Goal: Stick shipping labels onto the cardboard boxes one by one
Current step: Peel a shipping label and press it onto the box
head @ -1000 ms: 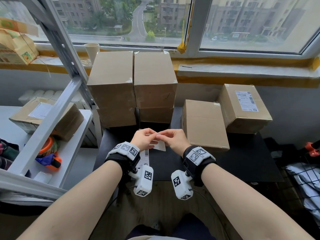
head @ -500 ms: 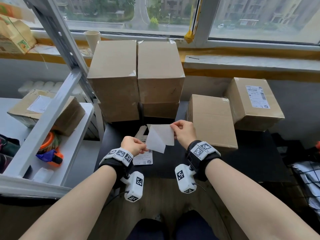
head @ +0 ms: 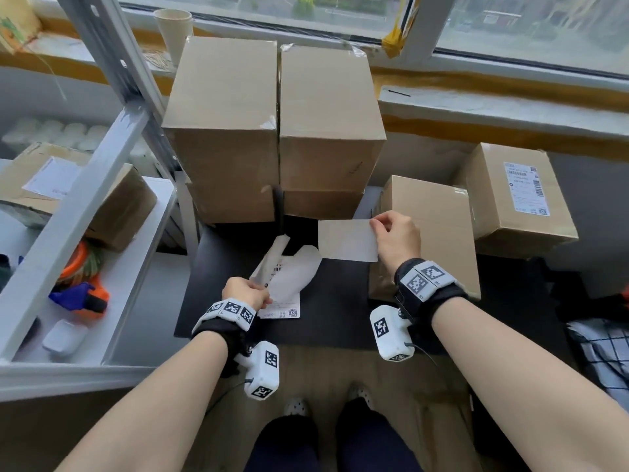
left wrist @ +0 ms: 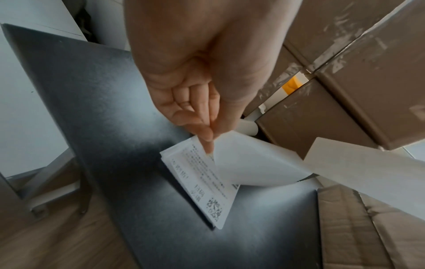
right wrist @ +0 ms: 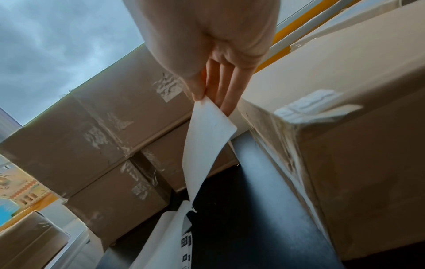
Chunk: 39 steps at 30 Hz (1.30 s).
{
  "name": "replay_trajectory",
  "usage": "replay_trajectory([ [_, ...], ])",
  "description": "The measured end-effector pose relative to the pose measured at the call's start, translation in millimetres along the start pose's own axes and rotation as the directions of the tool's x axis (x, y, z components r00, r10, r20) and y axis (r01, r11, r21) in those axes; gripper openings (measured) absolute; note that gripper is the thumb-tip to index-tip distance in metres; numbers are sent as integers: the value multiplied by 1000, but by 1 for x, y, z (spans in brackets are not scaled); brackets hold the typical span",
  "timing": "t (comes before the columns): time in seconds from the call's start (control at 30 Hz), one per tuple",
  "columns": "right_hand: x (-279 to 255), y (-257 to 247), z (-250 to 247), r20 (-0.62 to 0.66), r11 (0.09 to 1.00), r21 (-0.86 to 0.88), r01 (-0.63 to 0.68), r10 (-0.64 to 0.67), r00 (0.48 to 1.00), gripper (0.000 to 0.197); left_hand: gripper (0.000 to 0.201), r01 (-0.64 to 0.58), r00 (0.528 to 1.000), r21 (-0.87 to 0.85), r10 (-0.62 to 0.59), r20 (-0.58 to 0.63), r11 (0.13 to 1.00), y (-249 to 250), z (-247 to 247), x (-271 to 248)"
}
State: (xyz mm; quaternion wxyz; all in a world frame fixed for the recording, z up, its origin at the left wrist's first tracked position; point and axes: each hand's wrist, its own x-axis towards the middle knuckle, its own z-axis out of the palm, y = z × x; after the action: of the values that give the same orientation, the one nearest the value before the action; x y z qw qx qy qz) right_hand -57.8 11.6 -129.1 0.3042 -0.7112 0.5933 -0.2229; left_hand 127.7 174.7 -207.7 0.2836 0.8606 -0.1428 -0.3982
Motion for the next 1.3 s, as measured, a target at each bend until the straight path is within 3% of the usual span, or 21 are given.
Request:
replay_trajectory([
  [0.23, 0, 2, -1, -3, 999, 7, 32, -32, 999, 17, 26, 0, 997, 48, 3, -73, 999, -9, 6, 8],
  [0.43, -6, -1, -3, 9, 995, 33, 96, -96, 995, 16, 14, -25, 996, 80, 31, -82, 996, -3, -1, 3],
  [0.63, -18, -10, -7, 39, 985, 50, 164, -166, 985, 13, 20, -193, 969, -150, 213, 129, 970, 42, 4, -20],
  [0.8, -37, -18, -8, 81, 964, 37, 262, -265, 961, 13, 19, -240, 931, -313, 309, 192, 919, 89, 6, -48],
  [1.2, -73, -34, -9, 175, 872, -38, 489, -476, 862, 18, 32, -178, 957, -299, 236, 171, 937, 108, -6, -65],
  [1.3, -78, -34, -7, 200, 852, -60, 520, -500, 842, 20, 23, -163, 956, -274, 220, 195, 948, 108, -9, -69],
])
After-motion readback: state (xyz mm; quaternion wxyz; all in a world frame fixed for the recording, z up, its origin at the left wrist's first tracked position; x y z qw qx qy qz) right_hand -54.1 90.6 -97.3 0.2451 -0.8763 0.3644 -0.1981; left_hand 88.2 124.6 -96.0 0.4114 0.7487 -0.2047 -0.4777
